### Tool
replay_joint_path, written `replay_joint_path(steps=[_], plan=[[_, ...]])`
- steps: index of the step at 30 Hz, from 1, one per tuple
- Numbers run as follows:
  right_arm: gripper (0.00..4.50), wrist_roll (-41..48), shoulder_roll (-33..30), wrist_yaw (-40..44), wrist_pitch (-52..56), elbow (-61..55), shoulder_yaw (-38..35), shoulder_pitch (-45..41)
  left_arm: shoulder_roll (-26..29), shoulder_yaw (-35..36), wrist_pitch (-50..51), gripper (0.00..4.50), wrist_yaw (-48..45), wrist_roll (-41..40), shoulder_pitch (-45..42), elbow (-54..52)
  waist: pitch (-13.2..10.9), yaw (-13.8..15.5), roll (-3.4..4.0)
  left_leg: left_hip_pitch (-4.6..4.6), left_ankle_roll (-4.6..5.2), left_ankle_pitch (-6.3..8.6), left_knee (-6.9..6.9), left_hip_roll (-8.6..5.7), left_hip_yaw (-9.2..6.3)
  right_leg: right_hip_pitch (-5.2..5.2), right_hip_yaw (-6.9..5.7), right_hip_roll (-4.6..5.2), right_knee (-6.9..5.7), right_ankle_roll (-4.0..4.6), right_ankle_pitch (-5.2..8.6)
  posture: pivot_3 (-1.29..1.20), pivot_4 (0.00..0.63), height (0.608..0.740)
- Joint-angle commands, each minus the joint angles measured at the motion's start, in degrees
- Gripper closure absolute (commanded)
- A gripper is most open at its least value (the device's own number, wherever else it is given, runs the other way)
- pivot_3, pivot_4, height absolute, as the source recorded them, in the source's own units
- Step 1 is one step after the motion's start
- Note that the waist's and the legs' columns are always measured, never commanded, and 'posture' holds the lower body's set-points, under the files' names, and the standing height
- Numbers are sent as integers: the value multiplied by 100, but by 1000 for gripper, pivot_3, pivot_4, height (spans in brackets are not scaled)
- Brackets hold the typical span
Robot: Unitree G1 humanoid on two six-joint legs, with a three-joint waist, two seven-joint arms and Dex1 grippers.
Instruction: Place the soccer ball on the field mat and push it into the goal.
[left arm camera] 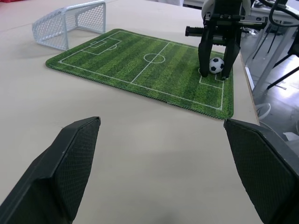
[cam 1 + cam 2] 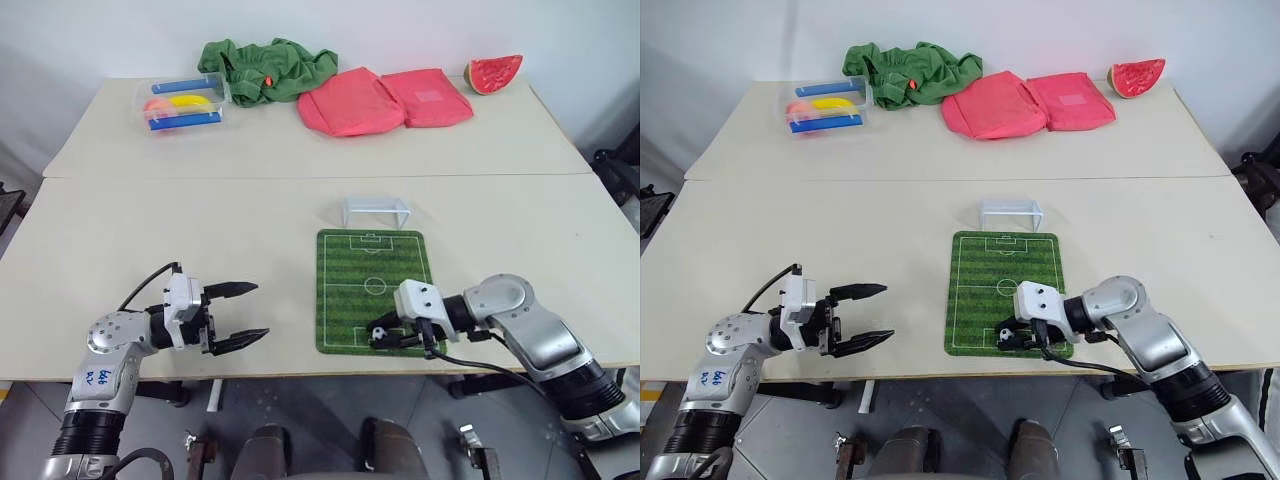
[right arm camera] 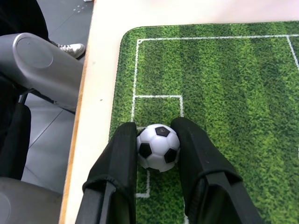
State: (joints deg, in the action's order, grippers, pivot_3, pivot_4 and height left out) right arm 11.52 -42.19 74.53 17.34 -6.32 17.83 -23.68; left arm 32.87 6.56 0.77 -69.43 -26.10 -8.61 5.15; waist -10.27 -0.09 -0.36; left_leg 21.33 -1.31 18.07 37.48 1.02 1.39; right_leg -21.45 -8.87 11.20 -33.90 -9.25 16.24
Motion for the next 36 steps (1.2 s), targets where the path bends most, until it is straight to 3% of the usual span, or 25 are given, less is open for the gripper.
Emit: replay_joint_path(steps=[1,3,8,21,31,36], plan=[[3656,-31,27,44,-117,4,27,-53,-12,0,-7,0,49,-57,1,-174,0,1,0,0,0,0,0,0,0,0,0,0,0,0,0,0,150,740],[3656,-57,18,82,-170,38,40,-33,-19,-1,-12,0,66,-53,-13,-168,0,0,0,0,0,0,0,0,0,0,0,0,0,0,0,0,150,740],[2070,-103,23,96,-235,107,33,-37,-27,-22,-21,0,109,-50,-48,-145,0,-2,0,0,0,0,1,0,0,0,0,0,-1,0,0,0,150,740],[2070,-10,-33,173,-276,-52,-94,-104,-86,-87,-25,0,164,-47,-158,-86,0,1,0,0,0,0,8,0,0,1,1,0,-5,1,0,0,150,740],[2070,584,-189,-39,626,-1018,-596,-329,-171,-155,-140,0,48,4,-317,159,0,6,0,1,-1,1,7,0,-1,0,1,0,-4,1,0,0,150,740],[3273,968,-406,-69,894,-1695,-857,254,-260,-200,-236,0,-40,-31,-381,242,0,67,-1,4,1,3,6,-1,-3,1,-1,0,0,1,-1,0,150,740]])
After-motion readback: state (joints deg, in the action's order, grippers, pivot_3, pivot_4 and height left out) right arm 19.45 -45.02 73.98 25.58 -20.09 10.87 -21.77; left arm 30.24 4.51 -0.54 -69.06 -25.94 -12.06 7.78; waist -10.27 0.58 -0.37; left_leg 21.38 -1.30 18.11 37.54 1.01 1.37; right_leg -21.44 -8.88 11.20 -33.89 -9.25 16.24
